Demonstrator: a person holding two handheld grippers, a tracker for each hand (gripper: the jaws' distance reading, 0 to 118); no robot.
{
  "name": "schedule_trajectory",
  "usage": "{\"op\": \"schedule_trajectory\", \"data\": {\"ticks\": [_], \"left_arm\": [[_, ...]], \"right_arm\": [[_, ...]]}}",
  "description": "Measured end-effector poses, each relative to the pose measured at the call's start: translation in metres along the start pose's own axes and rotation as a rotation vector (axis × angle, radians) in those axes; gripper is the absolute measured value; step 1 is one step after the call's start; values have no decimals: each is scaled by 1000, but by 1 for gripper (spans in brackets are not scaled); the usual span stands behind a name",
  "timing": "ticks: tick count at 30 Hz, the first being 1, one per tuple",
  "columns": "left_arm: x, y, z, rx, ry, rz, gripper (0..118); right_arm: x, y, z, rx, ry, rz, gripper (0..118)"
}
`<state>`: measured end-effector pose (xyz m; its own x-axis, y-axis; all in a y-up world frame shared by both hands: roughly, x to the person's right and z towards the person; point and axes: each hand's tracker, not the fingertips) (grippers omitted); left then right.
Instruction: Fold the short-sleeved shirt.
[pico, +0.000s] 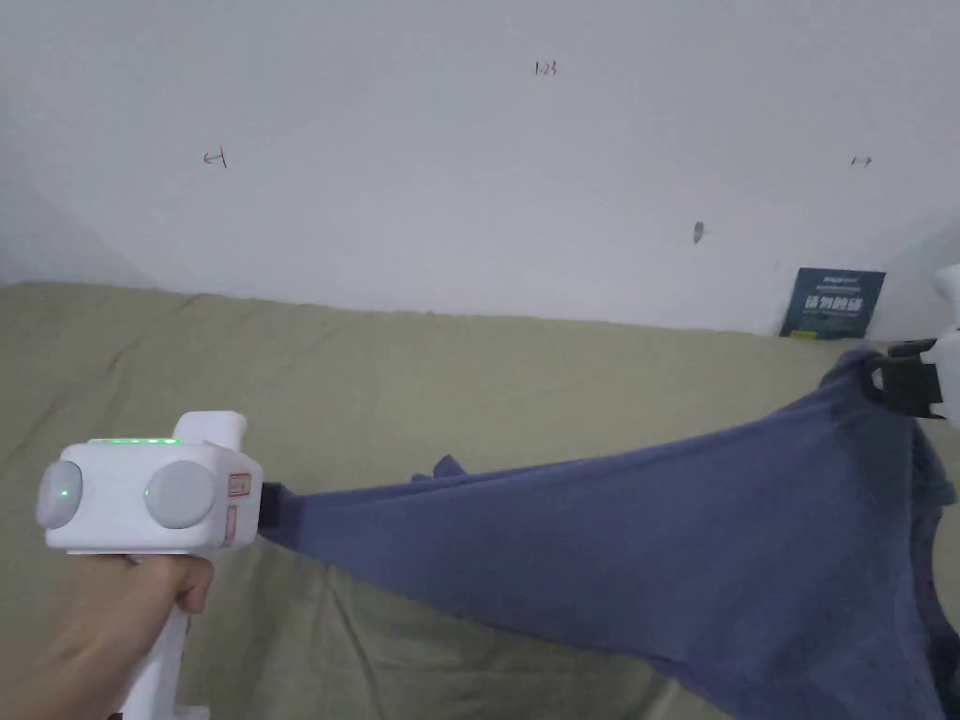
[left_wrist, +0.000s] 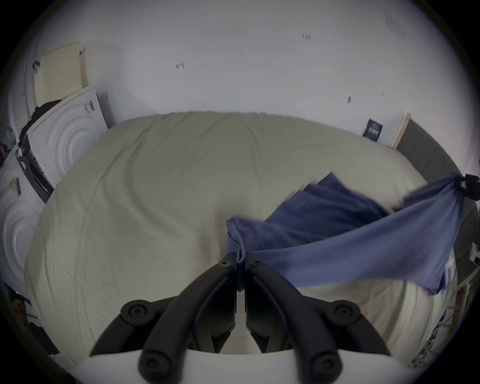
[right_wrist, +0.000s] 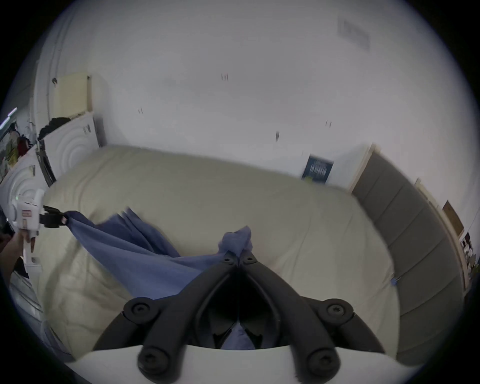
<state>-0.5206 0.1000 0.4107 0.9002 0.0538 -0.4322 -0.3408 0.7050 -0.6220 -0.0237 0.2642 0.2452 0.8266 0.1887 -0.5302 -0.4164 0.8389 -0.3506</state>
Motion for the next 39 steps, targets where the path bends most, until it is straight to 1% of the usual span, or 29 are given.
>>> {"op": "schedule_trajectory", "data": {"ticks": [2, 3, 4, 7, 10, 15, 17, 19, 20, 24, 27, 29, 33, 39], "left_arm": [[-1, 8, 34, 41, -7, 6, 4], [-2, 13, 53, 74, -13, 15, 4], [-3, 19, 73, 94, -19, 16, 4], [-3, 36, 141, 196, -34, 13, 4], [-6, 53, 205, 278, -26, 3, 4], [-15, 72, 294, 396, -15, 3, 4], [-17, 77, 320, 409, -20, 6, 4], [-19, 82, 338, 428, -24, 9, 4], [-19, 84, 345, 436, -23, 9, 4], [-17, 94, 363, 466, -19, 22, 4], [-15, 100, 361, 472, -7, 28, 4], [-13, 104, 359, 472, -1, 27, 4], [-7, 116, 344, 470, 13, 39, 4], [3, 147, 310, 459, 62, 49, 4]], "right_arm": [[-2, 23, 45, 60, -7, 5, 0], [5, 33, 65, 93, -15, -7, 0], [7, 43, 86, 113, -5, -2, 0], [3, 65, 142, 192, -30, 10, 0], [1, 80, 189, 255, -43, -11, 0], [2, 103, 247, 346, -56, -50, 0], [4, 111, 263, 366, -43, -77, 0], [4, 119, 273, 379, -42, -84, 0], [5, 121, 275, 382, -39, -92, 0], [6, 121, 274, 407, -24, -177, 0], [7, 116, 263, 392, -9, -218, 0], [6, 114, 255, 383, -7, -214, 0], [10, 116, 233, 358, 0, -236, 0], [19, 139, 186, 310, -31, -216, 0]]}}
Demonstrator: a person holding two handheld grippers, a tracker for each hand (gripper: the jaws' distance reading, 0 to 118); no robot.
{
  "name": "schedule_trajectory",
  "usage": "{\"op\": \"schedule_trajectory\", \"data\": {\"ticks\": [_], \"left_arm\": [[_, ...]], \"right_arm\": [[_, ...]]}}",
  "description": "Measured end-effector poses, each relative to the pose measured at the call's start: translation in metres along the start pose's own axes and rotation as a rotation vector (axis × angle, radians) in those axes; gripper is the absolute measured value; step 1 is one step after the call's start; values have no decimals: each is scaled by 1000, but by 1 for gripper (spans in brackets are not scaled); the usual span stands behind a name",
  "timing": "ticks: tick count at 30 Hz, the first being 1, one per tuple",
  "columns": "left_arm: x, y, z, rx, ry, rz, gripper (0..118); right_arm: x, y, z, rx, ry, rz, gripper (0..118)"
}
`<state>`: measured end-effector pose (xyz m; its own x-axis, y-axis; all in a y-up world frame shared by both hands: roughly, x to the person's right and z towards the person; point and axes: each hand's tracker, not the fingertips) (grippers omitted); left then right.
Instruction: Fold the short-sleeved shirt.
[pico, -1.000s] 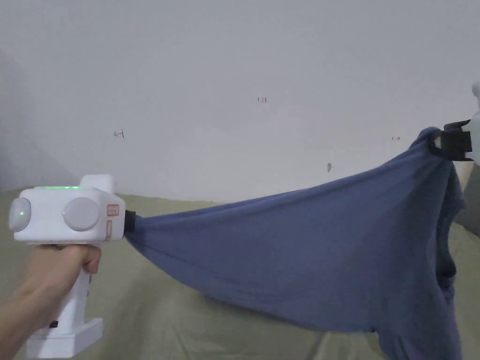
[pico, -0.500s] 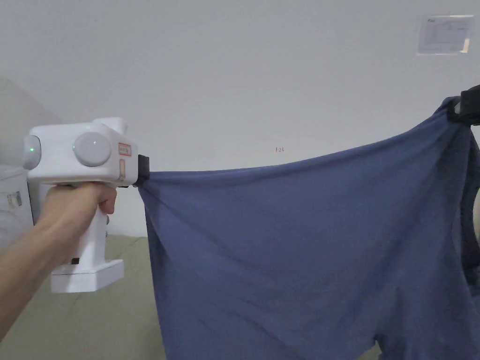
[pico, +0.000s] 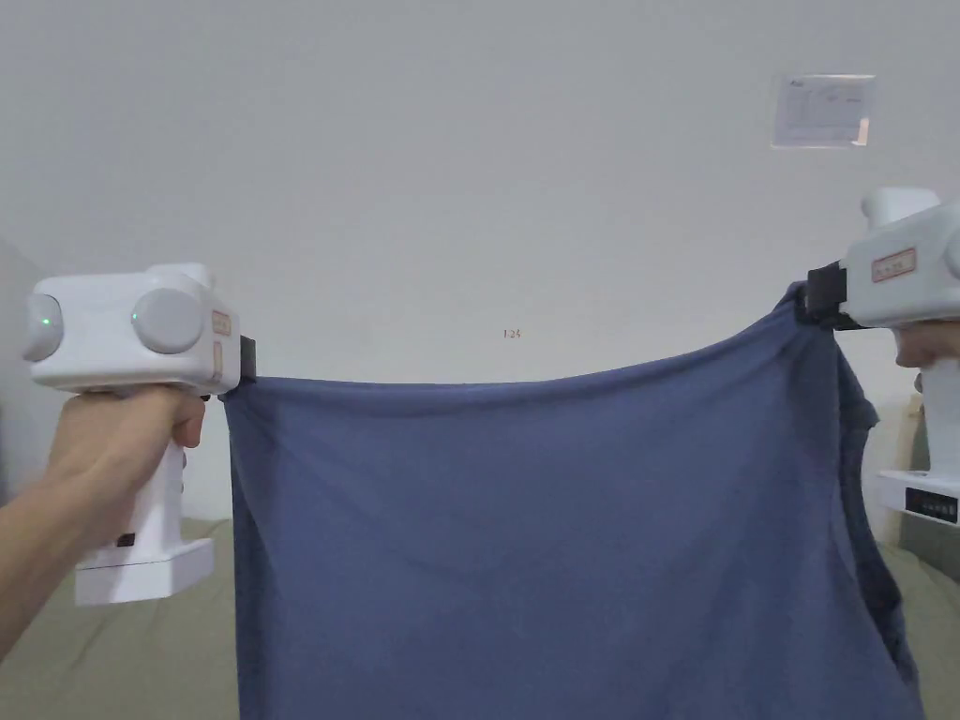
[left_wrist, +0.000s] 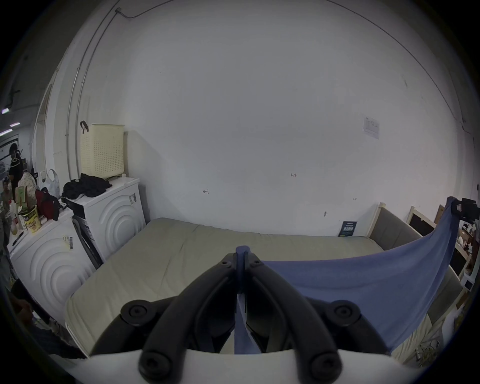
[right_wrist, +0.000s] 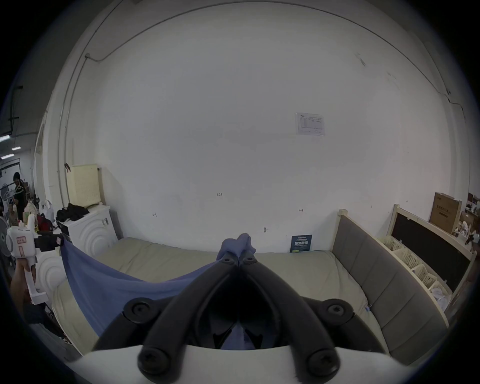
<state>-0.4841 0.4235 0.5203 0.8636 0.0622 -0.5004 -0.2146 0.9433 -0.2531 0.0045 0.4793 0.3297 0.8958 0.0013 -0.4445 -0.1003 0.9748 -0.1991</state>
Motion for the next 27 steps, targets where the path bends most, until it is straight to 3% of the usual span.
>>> {"op": "schedule_trajectory", "data": {"ticks": [18, 23, 27], "left_arm": [[50, 72, -167, 61, 166, -24, 4], [62, 53, -213, 79, 201, -65, 4], [70, 14, -250, 2, 200, -76, 4]], "right_arm": [[0, 61, -188, 13, -55, 60, 0], [7, 46, -230, 43, -54, 47, 0], [13, 8, -259, -28, -77, 80, 0]]}}
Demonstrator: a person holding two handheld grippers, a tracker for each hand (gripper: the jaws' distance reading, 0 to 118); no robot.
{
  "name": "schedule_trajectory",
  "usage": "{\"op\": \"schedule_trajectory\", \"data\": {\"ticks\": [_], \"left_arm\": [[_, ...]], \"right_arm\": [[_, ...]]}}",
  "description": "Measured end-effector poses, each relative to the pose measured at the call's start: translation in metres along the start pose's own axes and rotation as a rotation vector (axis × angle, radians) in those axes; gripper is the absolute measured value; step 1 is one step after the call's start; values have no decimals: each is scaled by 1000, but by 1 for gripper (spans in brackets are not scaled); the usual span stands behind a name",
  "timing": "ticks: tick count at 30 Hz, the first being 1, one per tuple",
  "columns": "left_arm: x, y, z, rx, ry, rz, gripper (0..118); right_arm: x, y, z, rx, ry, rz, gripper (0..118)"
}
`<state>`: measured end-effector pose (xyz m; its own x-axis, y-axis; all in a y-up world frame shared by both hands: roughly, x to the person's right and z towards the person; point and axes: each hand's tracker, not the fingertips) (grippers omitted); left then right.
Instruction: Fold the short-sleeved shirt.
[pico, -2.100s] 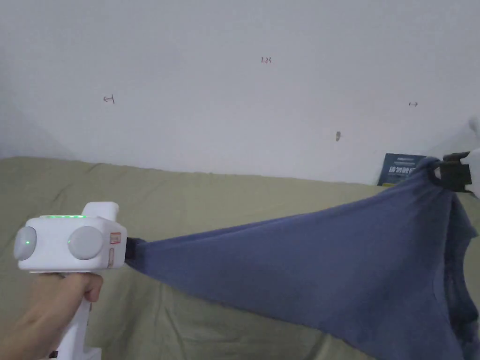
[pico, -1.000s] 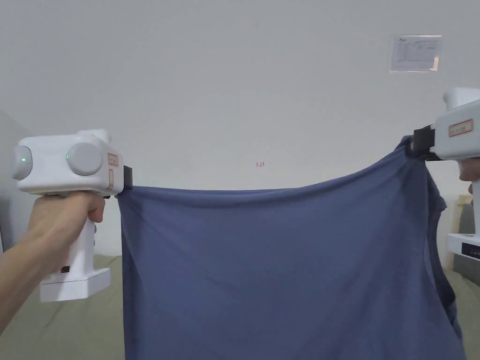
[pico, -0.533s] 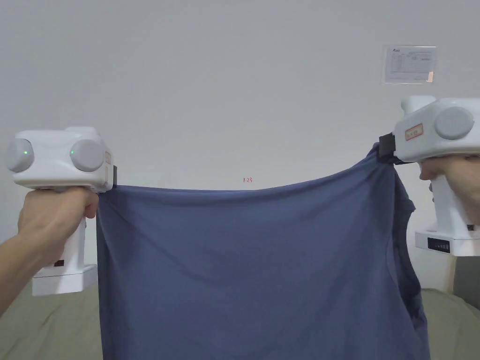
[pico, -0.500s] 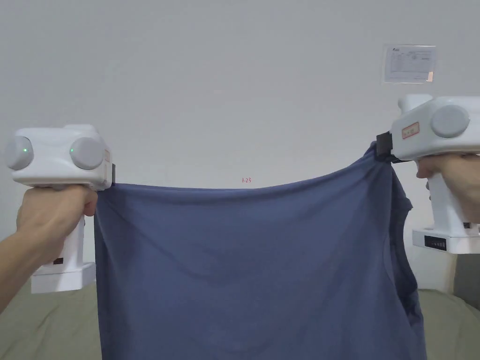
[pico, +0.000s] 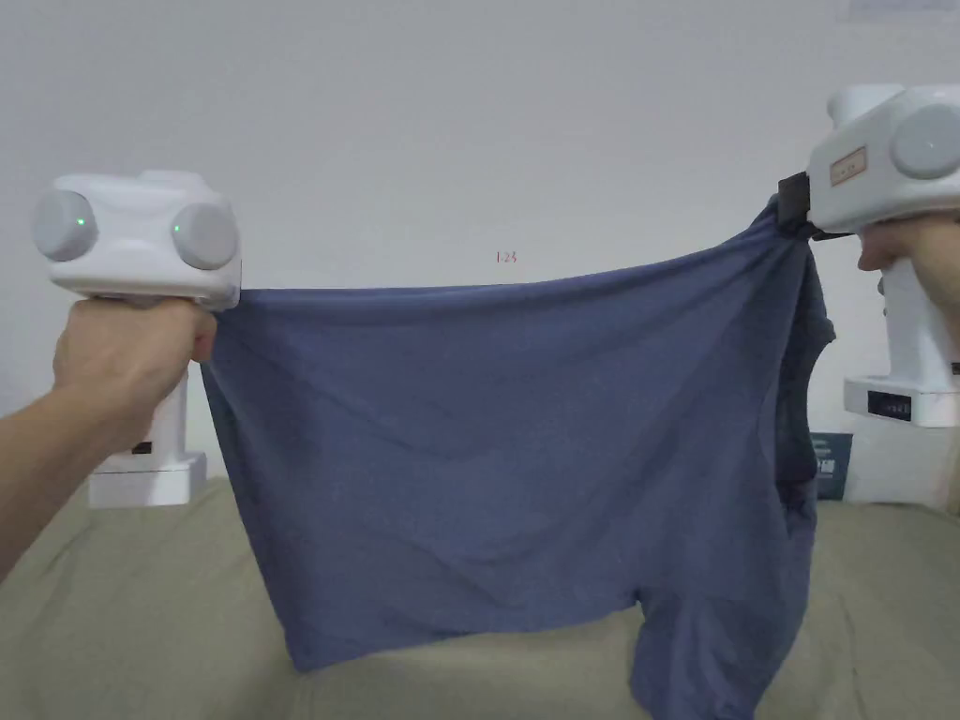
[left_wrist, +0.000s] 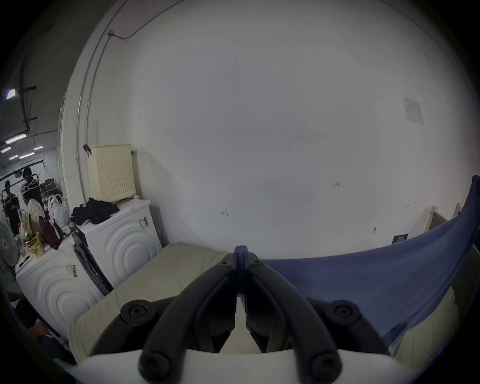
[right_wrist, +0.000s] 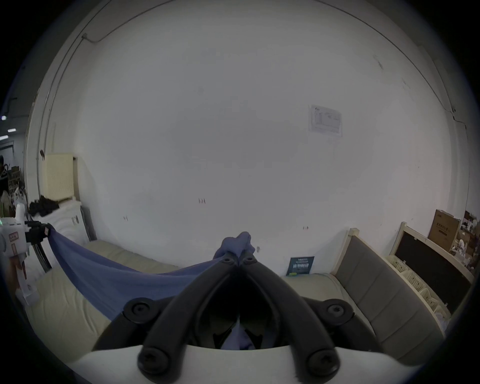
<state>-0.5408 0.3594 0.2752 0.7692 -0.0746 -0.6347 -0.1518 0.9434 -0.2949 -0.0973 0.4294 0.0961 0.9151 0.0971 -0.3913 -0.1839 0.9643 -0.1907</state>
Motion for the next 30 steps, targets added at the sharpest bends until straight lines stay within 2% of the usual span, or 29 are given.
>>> {"op": "schedule_trajectory", "data": {"ticks": [10, 14, 17, 25, 30], "left_arm": [[40, -135, -47, -180, -76, -41, 4], [41, -184, -49, -238, -103, -45, 4], [33, -212, -38, -245, -114, -44, 4], [-16, -279, 31, -298, -142, -42, 4], [-49, -315, 73, -338, -128, -68, 4]], "right_arm": [[1, -143, -40, -182, 22, -59, 0], [-3, -198, -29, -209, 25, -44, 0], [-7, -231, -5, -220, 29, -37, 0], [-4, -306, 94, -261, 67, -104, 0], [-7, -343, 160, -296, 92, -100, 0]]}}
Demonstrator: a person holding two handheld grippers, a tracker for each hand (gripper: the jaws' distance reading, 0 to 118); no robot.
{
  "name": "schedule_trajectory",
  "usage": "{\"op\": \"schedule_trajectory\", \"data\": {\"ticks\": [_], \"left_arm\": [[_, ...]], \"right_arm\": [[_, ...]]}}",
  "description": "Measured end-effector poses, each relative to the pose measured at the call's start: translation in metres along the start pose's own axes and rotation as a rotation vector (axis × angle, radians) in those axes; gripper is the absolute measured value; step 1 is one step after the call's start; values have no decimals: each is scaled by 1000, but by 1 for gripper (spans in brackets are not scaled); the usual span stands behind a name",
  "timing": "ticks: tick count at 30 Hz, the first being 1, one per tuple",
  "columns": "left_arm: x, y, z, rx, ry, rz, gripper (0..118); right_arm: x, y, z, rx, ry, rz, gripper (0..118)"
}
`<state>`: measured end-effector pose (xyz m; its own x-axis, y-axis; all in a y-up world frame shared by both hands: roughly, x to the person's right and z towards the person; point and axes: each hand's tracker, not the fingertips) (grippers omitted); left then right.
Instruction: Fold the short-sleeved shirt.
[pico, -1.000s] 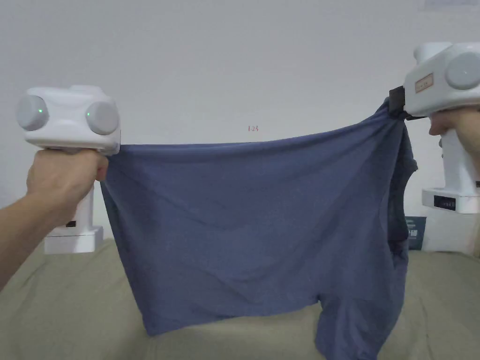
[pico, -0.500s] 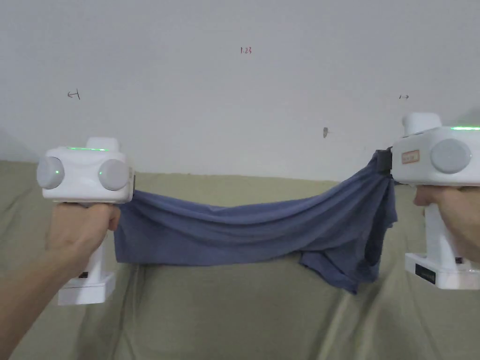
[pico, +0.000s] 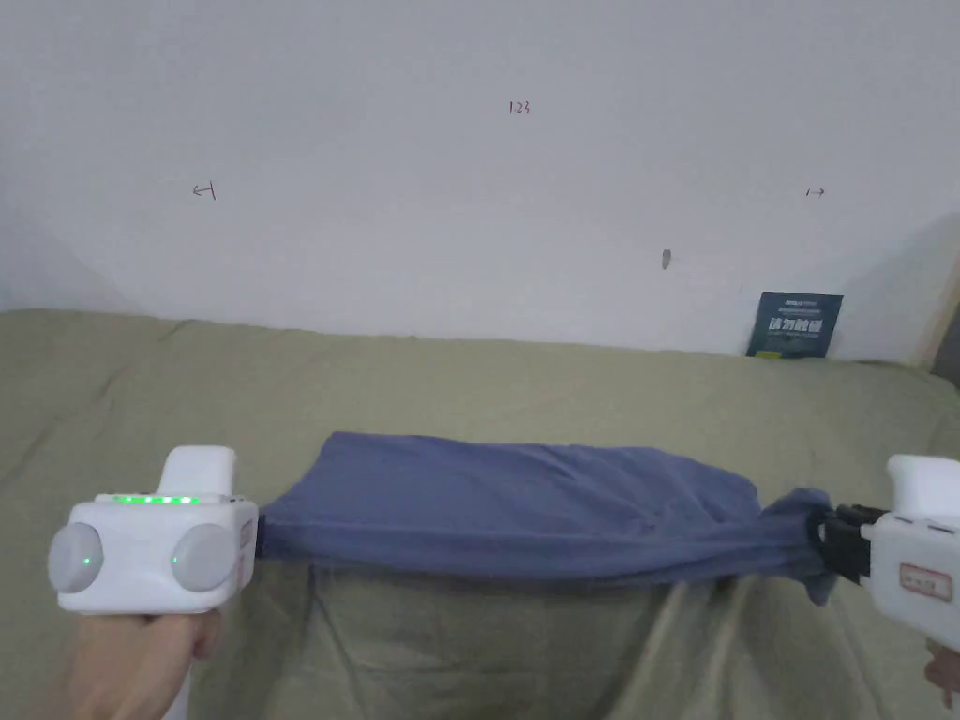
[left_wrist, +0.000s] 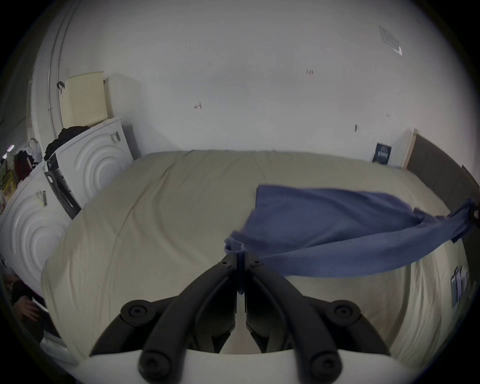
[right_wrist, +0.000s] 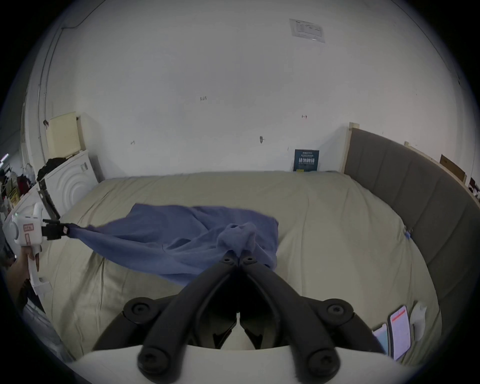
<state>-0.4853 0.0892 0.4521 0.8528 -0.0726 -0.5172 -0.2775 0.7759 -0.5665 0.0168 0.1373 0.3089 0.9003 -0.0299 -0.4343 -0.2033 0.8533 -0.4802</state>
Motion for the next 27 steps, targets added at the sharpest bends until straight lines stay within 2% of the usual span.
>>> {"op": "schedule_trajectory", "data": {"ticks": [4, 7, 15, 20, 27], "left_arm": [[-17, -35, 30, -23, -6, 33, 4], [-27, -62, 58, -32, -17, 60, 4], [-61, -123, 117, -45, -19, 106, 4], [-66, -160, 111, -145, -75, 115, 4], [-52, -188, 110, -195, -130, 117, 4]], "right_arm": [[1, -42, 38, -16, 40, -63, 0], [-3, -73, 64, -33, 32, -50, 0], [-5, -142, 115, -93, 62, -114, 0], [-4, -171, 108, -132, 34, -126, 0], [3, -208, 79, -249, -22, -84, 2]]}}
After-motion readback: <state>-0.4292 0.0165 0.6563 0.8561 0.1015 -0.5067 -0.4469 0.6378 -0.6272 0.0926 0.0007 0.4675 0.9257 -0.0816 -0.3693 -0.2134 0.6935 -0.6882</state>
